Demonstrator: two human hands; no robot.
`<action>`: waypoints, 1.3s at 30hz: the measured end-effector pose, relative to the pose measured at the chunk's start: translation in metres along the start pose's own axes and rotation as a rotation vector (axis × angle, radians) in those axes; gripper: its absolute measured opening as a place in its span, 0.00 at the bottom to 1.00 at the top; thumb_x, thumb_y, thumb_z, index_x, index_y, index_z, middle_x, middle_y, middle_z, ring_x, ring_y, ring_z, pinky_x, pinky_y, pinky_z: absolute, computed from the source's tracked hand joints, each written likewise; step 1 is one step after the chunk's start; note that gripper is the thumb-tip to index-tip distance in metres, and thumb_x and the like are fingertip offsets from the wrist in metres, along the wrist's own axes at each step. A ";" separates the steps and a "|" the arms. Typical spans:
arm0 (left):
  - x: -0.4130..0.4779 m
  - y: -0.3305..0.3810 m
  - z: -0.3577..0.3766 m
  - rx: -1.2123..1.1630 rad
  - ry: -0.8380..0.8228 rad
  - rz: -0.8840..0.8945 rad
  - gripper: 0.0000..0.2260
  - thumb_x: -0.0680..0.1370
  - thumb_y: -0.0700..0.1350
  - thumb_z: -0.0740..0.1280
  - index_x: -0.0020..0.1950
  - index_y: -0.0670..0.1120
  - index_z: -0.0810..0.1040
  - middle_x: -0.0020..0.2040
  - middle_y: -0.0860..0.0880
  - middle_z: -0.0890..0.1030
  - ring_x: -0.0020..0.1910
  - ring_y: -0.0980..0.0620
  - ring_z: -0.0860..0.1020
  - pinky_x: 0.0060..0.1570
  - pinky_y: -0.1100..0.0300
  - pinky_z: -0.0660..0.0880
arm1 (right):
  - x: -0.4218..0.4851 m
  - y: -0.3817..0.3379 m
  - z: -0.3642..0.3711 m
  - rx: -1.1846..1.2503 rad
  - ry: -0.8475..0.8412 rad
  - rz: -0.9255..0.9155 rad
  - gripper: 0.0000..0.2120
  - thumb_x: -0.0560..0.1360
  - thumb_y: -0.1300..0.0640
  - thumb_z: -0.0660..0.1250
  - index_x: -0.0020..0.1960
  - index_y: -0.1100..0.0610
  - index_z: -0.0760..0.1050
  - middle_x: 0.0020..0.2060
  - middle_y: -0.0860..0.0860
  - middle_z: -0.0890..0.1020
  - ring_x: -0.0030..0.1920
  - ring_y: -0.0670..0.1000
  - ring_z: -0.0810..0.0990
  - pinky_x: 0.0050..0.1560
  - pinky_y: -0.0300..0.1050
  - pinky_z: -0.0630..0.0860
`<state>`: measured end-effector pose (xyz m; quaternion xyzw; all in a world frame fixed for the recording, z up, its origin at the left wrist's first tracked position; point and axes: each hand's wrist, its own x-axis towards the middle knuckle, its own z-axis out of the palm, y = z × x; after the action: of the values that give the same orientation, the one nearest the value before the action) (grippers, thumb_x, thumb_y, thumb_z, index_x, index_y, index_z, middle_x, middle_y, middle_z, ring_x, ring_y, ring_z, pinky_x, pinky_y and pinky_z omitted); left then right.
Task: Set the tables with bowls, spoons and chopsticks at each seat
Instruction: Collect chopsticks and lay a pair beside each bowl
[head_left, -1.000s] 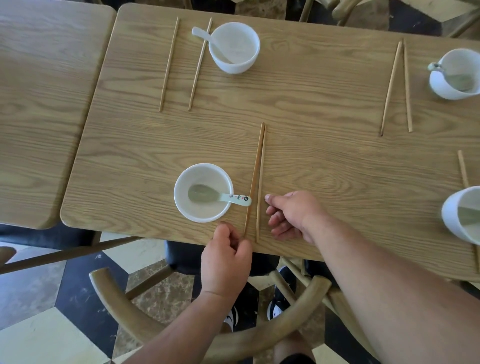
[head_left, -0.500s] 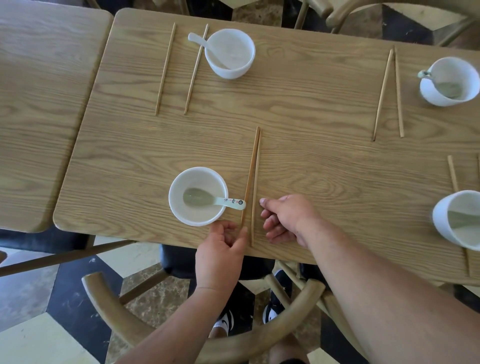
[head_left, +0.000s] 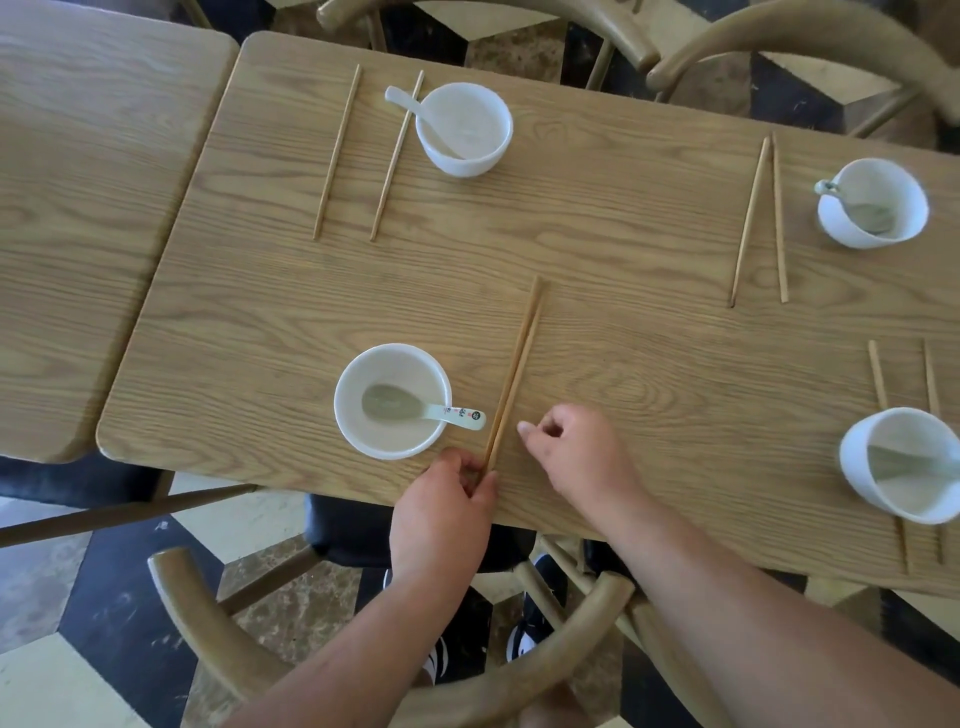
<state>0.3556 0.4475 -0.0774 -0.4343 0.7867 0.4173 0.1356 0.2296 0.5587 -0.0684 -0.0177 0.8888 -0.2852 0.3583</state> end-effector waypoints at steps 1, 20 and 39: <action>0.000 0.000 -0.001 -0.003 -0.006 -0.003 0.08 0.82 0.58 0.70 0.58 0.57 0.80 0.43 0.60 0.84 0.45 0.61 0.81 0.48 0.55 0.81 | -0.005 0.002 -0.004 -0.124 0.062 -0.074 0.14 0.81 0.44 0.69 0.42 0.52 0.78 0.30 0.49 0.82 0.27 0.48 0.78 0.29 0.44 0.70; 0.010 0.005 -0.008 0.064 -0.096 -0.012 0.07 0.80 0.56 0.73 0.47 0.56 0.79 0.39 0.56 0.84 0.40 0.60 0.80 0.35 0.61 0.70 | 0.026 -0.010 -0.029 -0.634 0.252 -0.532 0.28 0.81 0.60 0.67 0.79 0.48 0.68 0.73 0.55 0.75 0.73 0.60 0.71 0.71 0.59 0.74; 0.009 0.004 -0.010 0.099 -0.098 0.036 0.06 0.79 0.56 0.74 0.49 0.56 0.80 0.39 0.54 0.83 0.39 0.57 0.80 0.36 0.59 0.72 | 0.055 -0.014 -0.066 -1.024 0.119 -0.886 0.04 0.74 0.58 0.74 0.48 0.54 0.80 0.45 0.54 0.79 0.47 0.61 0.80 0.41 0.56 0.81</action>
<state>0.3489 0.4358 -0.0746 -0.3918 0.8065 0.4011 0.1877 0.1435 0.5668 -0.0569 -0.5316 0.8389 0.0511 0.1046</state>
